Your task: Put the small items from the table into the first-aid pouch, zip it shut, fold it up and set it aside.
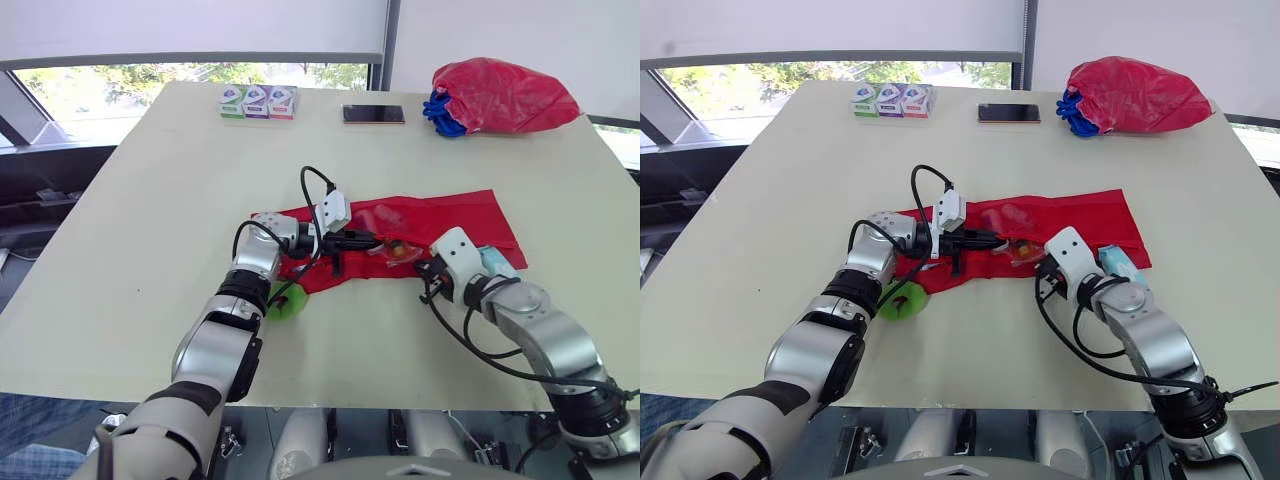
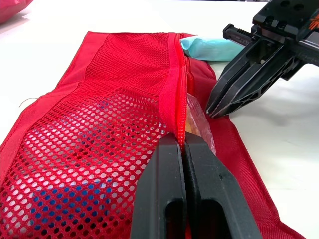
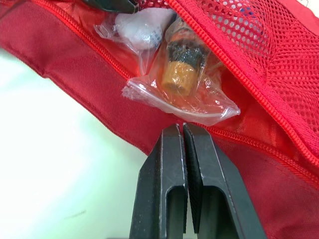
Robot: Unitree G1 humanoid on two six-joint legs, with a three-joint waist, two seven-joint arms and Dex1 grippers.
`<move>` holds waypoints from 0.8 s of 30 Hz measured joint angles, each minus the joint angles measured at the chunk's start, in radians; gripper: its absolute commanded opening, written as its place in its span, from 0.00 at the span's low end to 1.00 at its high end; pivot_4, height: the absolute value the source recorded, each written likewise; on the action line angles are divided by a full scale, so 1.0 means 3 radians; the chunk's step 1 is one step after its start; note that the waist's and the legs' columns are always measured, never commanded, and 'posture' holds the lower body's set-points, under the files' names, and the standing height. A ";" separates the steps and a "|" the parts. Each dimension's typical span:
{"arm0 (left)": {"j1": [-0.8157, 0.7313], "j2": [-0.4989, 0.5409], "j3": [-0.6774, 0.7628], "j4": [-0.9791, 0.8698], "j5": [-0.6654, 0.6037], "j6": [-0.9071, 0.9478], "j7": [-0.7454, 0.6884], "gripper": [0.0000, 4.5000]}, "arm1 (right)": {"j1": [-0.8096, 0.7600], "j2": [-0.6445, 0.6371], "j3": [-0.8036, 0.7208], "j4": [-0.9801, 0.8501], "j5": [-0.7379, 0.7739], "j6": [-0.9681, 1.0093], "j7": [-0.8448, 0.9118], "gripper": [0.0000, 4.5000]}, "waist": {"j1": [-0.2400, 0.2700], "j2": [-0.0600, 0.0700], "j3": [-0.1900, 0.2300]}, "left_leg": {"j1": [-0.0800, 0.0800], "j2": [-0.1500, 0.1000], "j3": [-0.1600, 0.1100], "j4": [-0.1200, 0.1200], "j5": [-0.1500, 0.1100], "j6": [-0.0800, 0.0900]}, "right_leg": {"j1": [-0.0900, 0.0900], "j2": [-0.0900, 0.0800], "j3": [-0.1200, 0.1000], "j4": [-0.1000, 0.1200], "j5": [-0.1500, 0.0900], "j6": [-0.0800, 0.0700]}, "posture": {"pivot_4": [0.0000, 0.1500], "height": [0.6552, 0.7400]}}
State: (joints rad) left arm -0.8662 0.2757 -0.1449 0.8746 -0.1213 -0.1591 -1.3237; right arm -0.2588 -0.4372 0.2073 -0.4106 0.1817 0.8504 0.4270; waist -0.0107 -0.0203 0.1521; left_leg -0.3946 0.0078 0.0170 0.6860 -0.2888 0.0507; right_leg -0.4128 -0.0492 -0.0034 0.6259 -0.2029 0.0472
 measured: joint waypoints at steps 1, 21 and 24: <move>0.0000 -0.0003 0.0000 0.0000 0.0000 -0.0001 0.0000 0.00 | -0.0004 0.0006 0.0001 0.0005 -0.0005 -0.0005 -0.0001 0.03 | 0.0000 0.0000 0.0000 | 0.0000 0.0000 0.0000 0.0000 0.0000 0.0000 | 0.0000 0.0000 0.0000 0.0000 0.0000 0.0000 | 1.00 1.00; 0.0013 -0.0013 -0.0001 -0.0006 0.0001 -0.0003 -0.0010 0.00 | -0.0551 0.0653 0.0136 0.0995 -0.0226 -0.0528 -0.0090 0.03 | -0.0005 0.0000 0.0000 | 0.0000 -0.0001 0.0000 0.0000 0.0000 0.0000 | 0.0000 0.0000 0.0000 0.0001 0.0000 0.0000 | 1.00 1.00; 0.0016 -0.0013 -0.0001 -0.0007 0.0001 -0.0003 -0.0012 0.00 | -0.0577 0.0703 0.0137 0.1088 -0.0270 -0.0610 -0.0140 0.03 | -0.0004 0.0000 0.0000 | 0.0000 -0.0001 0.0000 0.0000 0.0000 0.0000 | 0.0000 0.0000 0.0000 0.0001 0.0000 0.0000 | 1.00 1.00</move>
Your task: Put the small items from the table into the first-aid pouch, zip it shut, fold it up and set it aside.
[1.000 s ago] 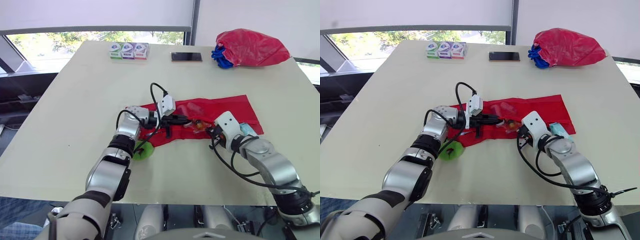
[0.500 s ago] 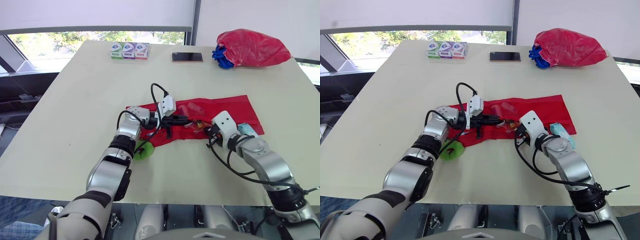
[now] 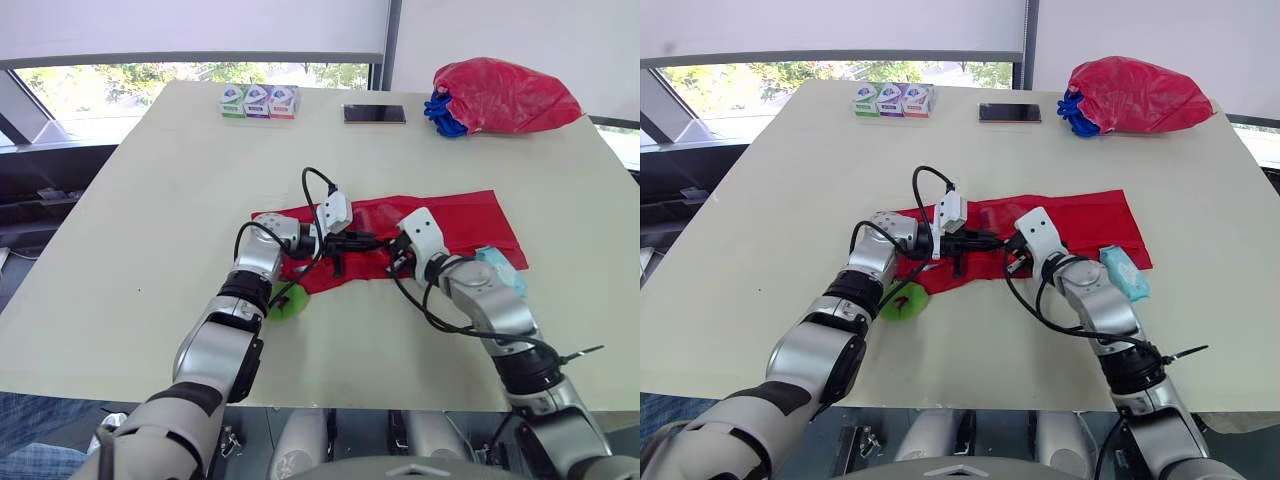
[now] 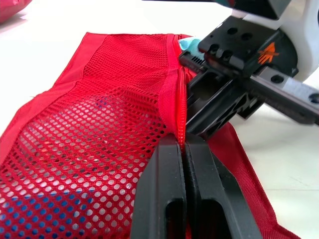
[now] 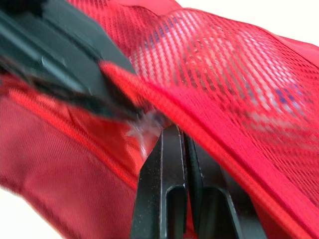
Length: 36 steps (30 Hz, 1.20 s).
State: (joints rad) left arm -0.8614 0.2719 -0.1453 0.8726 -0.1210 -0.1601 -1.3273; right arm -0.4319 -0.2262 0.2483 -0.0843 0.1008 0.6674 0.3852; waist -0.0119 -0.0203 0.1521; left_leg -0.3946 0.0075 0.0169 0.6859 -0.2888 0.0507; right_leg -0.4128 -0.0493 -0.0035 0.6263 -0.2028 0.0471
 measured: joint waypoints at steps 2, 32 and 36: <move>0.0001 -0.0001 0.0000 0.0000 0.0000 -0.0001 -0.0001 0.00 | -0.0050 0.0051 -0.0009 0.0131 -0.0042 -0.0080 -0.0045 0.03 | -0.0005 0.0000 0.0000 | 0.0000 0.0000 0.0000 0.0000 0.0000 0.0000 | 0.0000 0.0000 0.0000 0.0000 0.0000 0.0000 | 1.00 1.00; -0.0063 0.0203 0.0045 0.0294 0.0073 -0.0307 0.0149 0.00 | 0.2238 -0.1024 -0.1779 -0.1846 0.1042 -0.0794 0.0994 0.33 | 0.0003 -0.0004 0.0000 | 0.0006 0.0004 0.0005 0.0001 0.0000 0.0000 | 0.0004 0.0001 0.0004 0.0000 0.0000 0.0001 | 1.00 1.00; -0.0065 0.0341 0.0072 0.0329 0.0075 -0.0349 0.0161 0.00 | 0.2660 -0.1095 -0.2424 -0.1875 0.1316 -0.0940 0.1216 0.73 | 0.0003 -0.0004 0.0000 | 0.0012 0.0008 0.0009 0.0001 0.0000 0.0000 | 0.0005 0.0003 0.0005 0.0001 -0.0001 0.0001 | 1.00 1.00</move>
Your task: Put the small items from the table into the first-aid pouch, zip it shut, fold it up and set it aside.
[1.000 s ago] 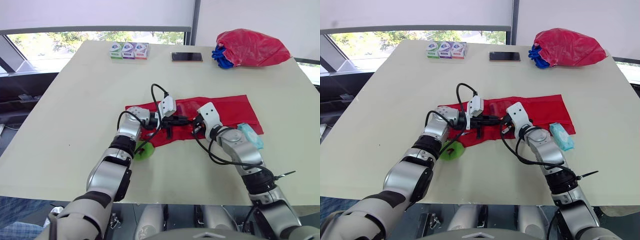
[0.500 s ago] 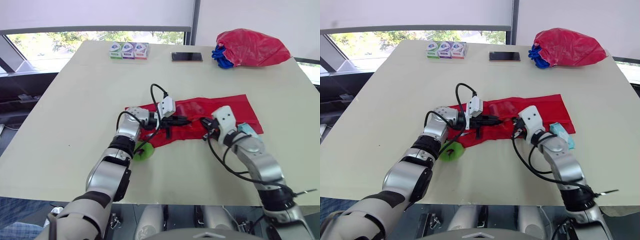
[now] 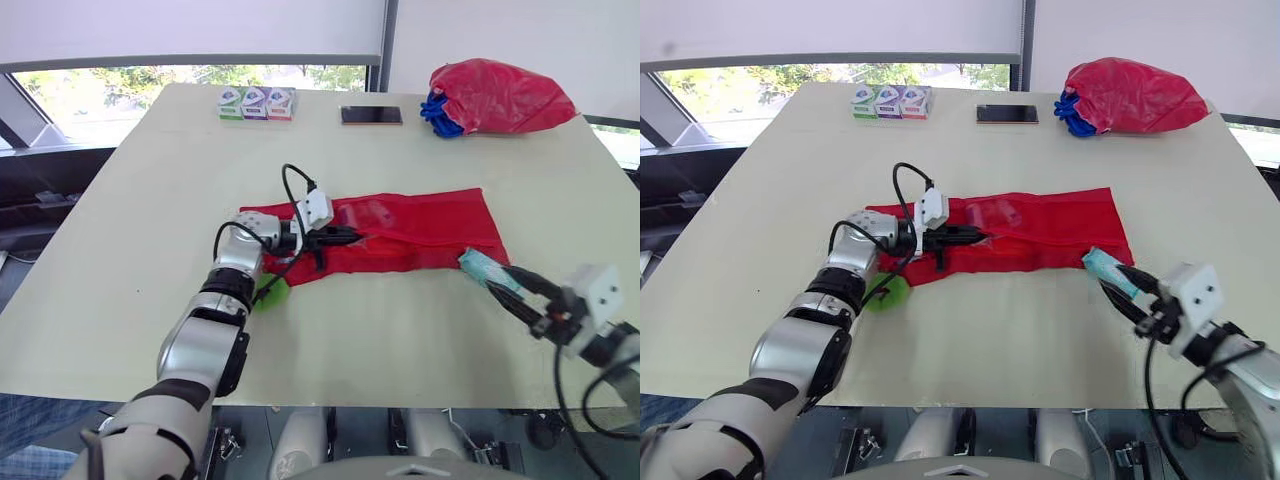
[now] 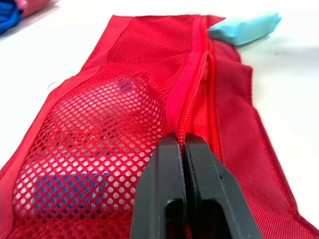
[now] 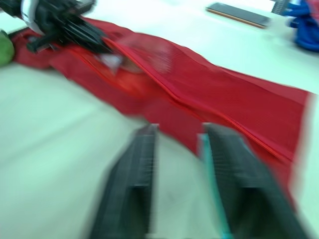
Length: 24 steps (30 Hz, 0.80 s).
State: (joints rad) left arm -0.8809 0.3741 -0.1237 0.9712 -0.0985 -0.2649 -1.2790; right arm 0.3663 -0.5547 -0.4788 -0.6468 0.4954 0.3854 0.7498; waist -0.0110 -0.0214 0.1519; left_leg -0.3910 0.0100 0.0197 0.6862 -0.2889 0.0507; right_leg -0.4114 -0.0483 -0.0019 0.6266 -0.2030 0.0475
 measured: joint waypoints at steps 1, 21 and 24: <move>0.0002 0.0024 0.0002 0.0000 0.0000 -0.0004 0.0000 0.00 | 0.0073 -0.0008 -0.0124 0.0000 0.0046 -0.0035 0.0048 0.82 | 0.0002 0.0000 0.0000 | 0.0000 0.0000 0.0000 0.0000 0.0000 0.0000 | 0.0000 0.0000 0.0000 0.0000 0.0000 0.0000 | 1.00 1.00; -0.0155 0.0448 0.0022 0.0262 0.0189 -0.0148 0.0033 0.80 | 0.0918 0.0099 -0.0965 -0.0251 0.0776 -0.0304 0.0375 1.00 | 0.0035 -0.0003 -0.0002 | -0.0001 0.0002 0.0005 -0.0001 0.0000 0.0000 | -0.0001 -0.0002 0.0003 -0.0002 -0.0001 -0.0001 | 1.00 1.00; -0.0164 0.0462 0.0060 0.0169 0.0083 -0.0040 -0.0229 1.00 | 0.0934 0.0104 -0.0953 -0.0279 0.0794 -0.0312 0.0364 1.00 | 0.0047 -0.0003 -0.0002 | -0.0001 0.0002 0.0005 0.0000 0.0000 0.0000 | -0.0001 -0.0002 0.0003 -0.0002 -0.0001 -0.0002 | 1.00 1.00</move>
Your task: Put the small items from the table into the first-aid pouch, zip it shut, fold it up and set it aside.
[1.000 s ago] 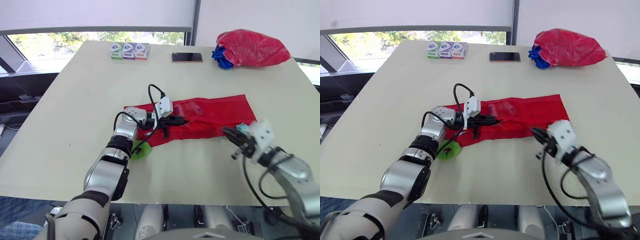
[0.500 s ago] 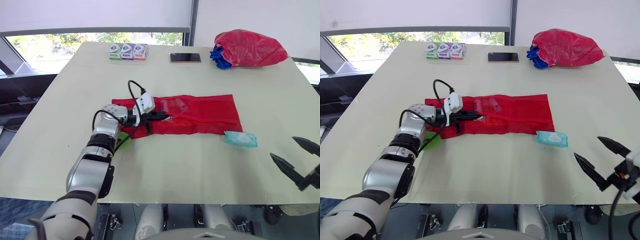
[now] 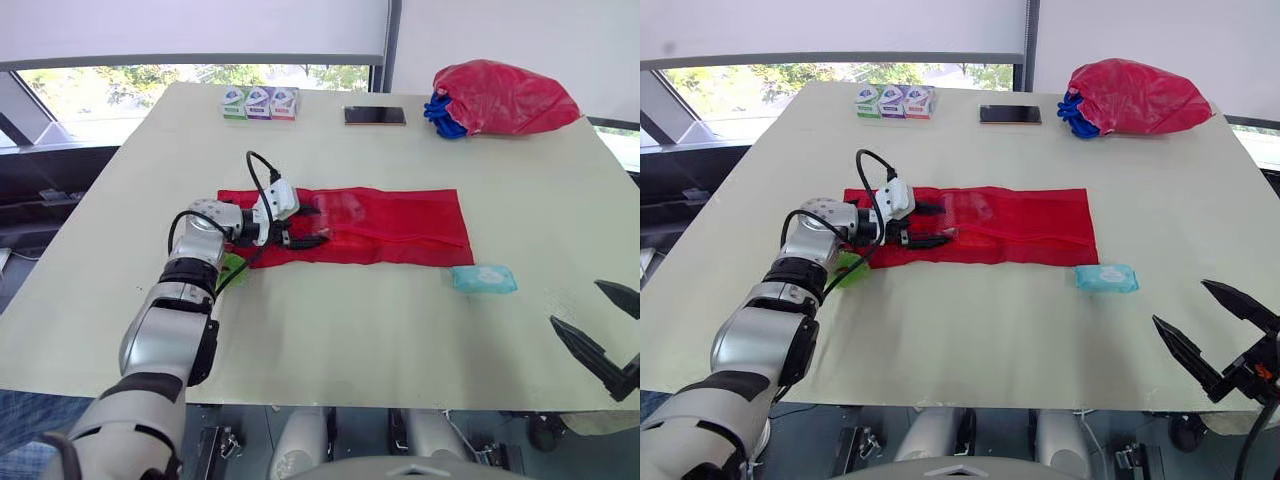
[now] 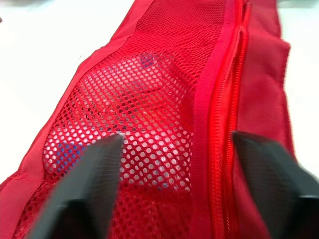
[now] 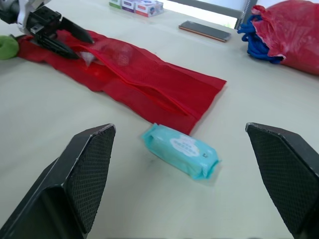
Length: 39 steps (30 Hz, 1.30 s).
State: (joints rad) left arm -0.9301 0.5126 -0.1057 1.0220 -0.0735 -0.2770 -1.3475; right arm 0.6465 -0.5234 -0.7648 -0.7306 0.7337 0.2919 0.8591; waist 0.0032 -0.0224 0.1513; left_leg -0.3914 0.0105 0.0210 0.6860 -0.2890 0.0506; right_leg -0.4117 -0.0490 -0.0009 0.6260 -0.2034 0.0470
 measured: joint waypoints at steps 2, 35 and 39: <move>-0.0003 -0.0015 0.0021 -0.0135 -0.0098 0.0104 -0.0197 1.00 | 0.0017 0.0015 0.0022 -0.0004 0.0001 -0.0004 -0.0020 1.00 | 0.0020 0.0000 0.0000 | 0.0000 0.0000 0.0000 0.0000 0.0000 0.0000 | 0.0000 0.0000 0.0000 0.0000 -0.0004 -0.0008 | 1.00 1.00; -0.0724 -0.1663 -0.0626 0.0729 0.1075 -0.0162 0.1883 0.27 | -0.0067 0.0038 0.0335 -0.0159 -0.0073 -0.0110 -0.0401 1.00 | 0.0044 -0.0001 0.0001 | -0.0007 -0.0008 -0.0005 0.0004 -0.0001 0.0002 | -0.0001 0.0001 0.0001 -0.0002 -0.0001 0.0005 | 1.00 1.00; -0.0685 -0.1670 -0.0583 0.0711 0.1024 -0.0133 0.1779 0.02 | -0.0020 0.0037 0.0334 -0.0159 -0.0072 -0.0119 -0.0405 1.00 | 0.0043 -0.0001 0.0001 | -0.0007 -0.0007 -0.0005 0.0004 -0.0001 0.0002 | -0.0001 0.0001 0.0001 -0.0002 0.0000 0.0003 | 1.00 1.00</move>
State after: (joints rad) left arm -1.1358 0.0115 -0.2806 1.2351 0.2336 -0.3170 -0.8138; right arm 0.6405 -0.5123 -0.6646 -0.7784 0.7121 0.2563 0.7375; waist 0.0161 -0.0228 0.1515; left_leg -0.3935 0.0083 0.0195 0.6873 -0.2893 0.0513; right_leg -0.4119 -0.0485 -0.0005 0.6256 -0.2035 0.0478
